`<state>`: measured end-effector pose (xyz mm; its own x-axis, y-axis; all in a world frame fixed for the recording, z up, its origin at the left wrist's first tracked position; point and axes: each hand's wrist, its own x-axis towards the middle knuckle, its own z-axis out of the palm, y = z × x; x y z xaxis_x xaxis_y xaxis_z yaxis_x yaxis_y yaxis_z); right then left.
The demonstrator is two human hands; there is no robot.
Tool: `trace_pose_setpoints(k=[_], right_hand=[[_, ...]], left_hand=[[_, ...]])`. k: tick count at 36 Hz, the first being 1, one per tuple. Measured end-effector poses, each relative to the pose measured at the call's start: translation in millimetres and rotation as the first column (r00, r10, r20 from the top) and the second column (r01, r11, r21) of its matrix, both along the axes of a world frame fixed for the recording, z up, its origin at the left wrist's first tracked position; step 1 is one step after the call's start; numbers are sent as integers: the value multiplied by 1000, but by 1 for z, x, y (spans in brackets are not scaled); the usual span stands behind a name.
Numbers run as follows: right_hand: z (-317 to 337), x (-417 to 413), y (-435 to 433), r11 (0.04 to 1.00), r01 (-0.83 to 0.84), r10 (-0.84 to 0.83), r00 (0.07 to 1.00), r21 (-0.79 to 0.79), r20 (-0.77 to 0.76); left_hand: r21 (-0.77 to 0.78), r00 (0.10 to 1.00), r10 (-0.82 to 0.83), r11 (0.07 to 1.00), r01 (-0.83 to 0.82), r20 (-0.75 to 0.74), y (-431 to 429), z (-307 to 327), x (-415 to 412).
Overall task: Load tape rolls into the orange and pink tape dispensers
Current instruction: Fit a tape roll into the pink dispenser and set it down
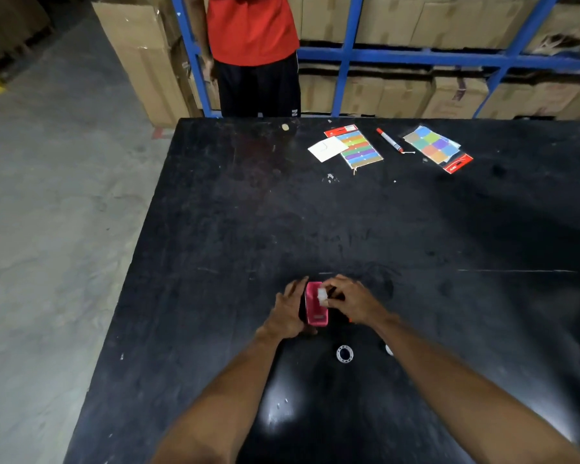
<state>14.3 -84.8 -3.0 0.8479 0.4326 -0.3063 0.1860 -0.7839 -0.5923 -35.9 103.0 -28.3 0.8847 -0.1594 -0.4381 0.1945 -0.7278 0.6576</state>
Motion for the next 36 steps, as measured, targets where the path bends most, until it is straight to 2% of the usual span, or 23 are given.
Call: trace_pose_setpoints(k=[5, 15, 20, 23, 28, 36], right_hand=[[-6, 9, 9, 989, -56, 62, 997, -135, 40], [-24, 22, 18, 948, -105, 134, 988, -302, 77], [-23, 25, 22, 906, -164, 232, 964, -390, 131], [-24, 18, 20, 915, -160, 253, 943, -369, 218], [-26, 6, 16, 944, -91, 195, 929, -318, 314], [-23, 3, 22, 893, -127, 274, 914, -431, 298]], left_hand=[[70, 994, -103, 992, 102, 21, 0, -15, 17], [40, 997, -79, 996, 78, 21, 6, -34, 25], [29, 998, -58, 998, 58, -9, 7, -37, 25], [40, 998, -57, 998, 58, -16, 5, -35, 26], [26, 999, -16, 1000, 17, -50, 3, -28, 25], [33, 997, -3, 999, 5, -81, 1, -18, 24]])
